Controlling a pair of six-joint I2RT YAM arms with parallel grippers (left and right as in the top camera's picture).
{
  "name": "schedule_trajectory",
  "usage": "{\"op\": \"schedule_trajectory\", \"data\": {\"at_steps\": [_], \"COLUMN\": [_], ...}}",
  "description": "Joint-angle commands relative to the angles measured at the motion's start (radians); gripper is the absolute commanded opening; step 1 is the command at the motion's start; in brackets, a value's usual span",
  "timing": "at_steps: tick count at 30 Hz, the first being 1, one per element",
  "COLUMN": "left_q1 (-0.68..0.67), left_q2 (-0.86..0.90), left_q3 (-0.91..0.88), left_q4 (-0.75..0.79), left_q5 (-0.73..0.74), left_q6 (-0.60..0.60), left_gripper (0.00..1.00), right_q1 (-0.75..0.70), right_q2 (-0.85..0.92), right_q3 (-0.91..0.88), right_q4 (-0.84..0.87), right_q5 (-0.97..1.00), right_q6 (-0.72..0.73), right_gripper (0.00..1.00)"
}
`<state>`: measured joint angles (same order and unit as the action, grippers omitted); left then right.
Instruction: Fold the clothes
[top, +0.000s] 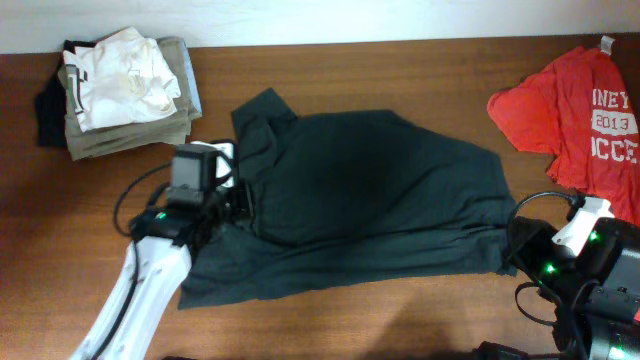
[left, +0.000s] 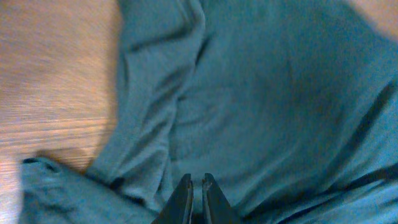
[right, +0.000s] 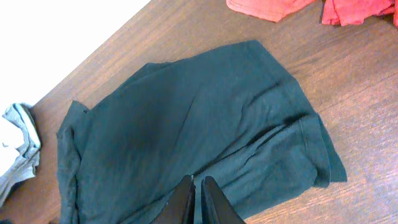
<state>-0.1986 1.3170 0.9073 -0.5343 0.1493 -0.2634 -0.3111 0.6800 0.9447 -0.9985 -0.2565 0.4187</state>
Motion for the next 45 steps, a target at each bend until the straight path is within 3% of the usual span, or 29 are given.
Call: {"op": "schedule_trajectory", "data": {"at_steps": [1, 4, 9, 17, 20, 22, 24, 25, 26, 29, 30, 31, 33, 38, 39, 45], "left_q1": [-0.034, 0.0, 0.081, 0.114, 0.114, 0.114, 0.114, 0.114, 0.114, 0.116, 0.116, 0.117, 0.117, 0.159, 0.174, 0.175], "left_q2": [0.16, 0.285, 0.418, 0.515, 0.386, 0.309, 0.333, 0.368, 0.425, 0.541, 0.555, 0.557, 0.557, 0.557, 0.557, 0.557], "left_q3": [0.006, 0.006, 0.006, 0.019, 0.161, 0.197, 0.187, 0.187, 0.187, 0.187, 0.187, 0.187, 0.187, 0.188, 0.188, 0.188], "left_q4": [0.073, 0.167, 0.212, 0.222, 0.031, -0.078, -0.11, -0.109, -0.095, -0.034, -0.018, -0.004, -0.004, 0.023, 0.022, 0.018], "left_q5": [-0.038, -0.074, -0.123, -0.114, -0.195, -0.122, -0.082, -0.081, -0.019, 0.019, 0.019, 0.019, 0.011, 0.004, 0.006, 0.129], "left_q6": [0.079, 0.079, 0.119, 0.149, 0.149, 0.149, 0.15, 0.15, 0.217, 0.254, 0.258, 0.266, 0.28, 0.28, 0.28, 0.281], "left_gripper": [0.04, 0.03, 0.0, 0.0, 0.0, 0.0, 0.41, 0.71, 0.75, 0.73, 0.69, 0.57, 0.49, 0.42, 0.36, 0.29], "right_q1": [-0.003, -0.003, -0.003, -0.003, -0.003, -0.003, -0.003, -0.003, -0.003, -0.003, -0.003, -0.003, -0.003, -0.003, -0.003, -0.003], "right_q2": [0.047, 0.345, 0.614, 0.623, 0.623, 0.623, 0.623, 0.623, 0.623, 0.623, 0.623, 0.623, 0.623, 0.623, 0.623, 0.623], "right_q3": [0.003, 0.003, 0.003, 0.003, 0.003, 0.003, 0.003, 0.003, 0.003, 0.003, 0.003, 0.003, 0.003, 0.003, 0.003, 0.003], "right_q4": [0.06, 0.188, 0.244, 0.283, 0.269, 0.27, 0.269, 0.266, 0.258, 0.251, 0.248, 0.247, 0.247, 0.243, 0.244, 0.243], "right_q5": [0.002, 0.002, 0.017, 0.043, 0.069, 0.069, 0.069, 0.069, 0.069, 0.069, 0.07, 0.07, 0.07, 0.07, 0.07, 0.07], "right_q6": [-0.023, -0.022, -0.049, -0.057, -0.075, -0.075, -0.075, -0.075, -0.075, -0.084, -0.098, -0.098, -0.098, -0.101, -0.101, -0.101], "right_gripper": [0.06, 0.04, 0.04, 0.06, 0.06, 0.07, 0.08, 0.08, 0.08, 0.08, 0.08, 0.08, 0.08, 0.08, 0.08, 0.08]}}
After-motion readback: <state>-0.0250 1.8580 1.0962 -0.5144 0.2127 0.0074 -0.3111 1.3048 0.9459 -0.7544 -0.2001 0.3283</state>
